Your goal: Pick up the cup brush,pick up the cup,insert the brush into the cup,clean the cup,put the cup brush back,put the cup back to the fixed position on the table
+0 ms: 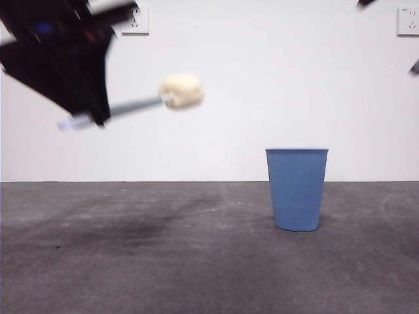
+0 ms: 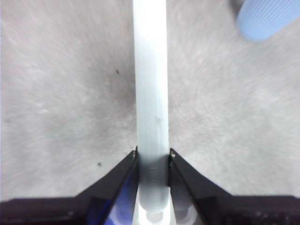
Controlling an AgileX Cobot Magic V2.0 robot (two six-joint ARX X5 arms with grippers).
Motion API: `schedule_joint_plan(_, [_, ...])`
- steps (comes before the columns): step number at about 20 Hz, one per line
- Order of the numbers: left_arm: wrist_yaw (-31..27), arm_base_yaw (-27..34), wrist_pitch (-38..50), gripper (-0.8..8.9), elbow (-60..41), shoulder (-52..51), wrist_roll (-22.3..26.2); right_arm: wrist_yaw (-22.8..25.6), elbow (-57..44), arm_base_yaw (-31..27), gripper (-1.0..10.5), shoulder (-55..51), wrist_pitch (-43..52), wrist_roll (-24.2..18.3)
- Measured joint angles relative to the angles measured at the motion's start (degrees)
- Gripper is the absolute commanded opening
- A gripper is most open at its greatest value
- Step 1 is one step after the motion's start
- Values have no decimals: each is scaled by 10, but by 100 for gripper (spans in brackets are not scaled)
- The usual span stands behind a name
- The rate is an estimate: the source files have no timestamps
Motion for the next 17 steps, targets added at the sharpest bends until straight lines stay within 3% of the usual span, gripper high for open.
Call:
schedule_joint_plan(8, [0, 0, -75, -9, 0, -107, 14, 222, -152, 141, 596, 104, 307, 61])
schedule_joint_plan(12, [0, 0, -86, -9, 0, -110, 15, 275, -174, 148, 596, 171, 417, 63])
schedule_joint_plan(17, [0, 0, -92, -9, 0, -110, 15, 280, -174, 147, 596, 264, 545, 48])
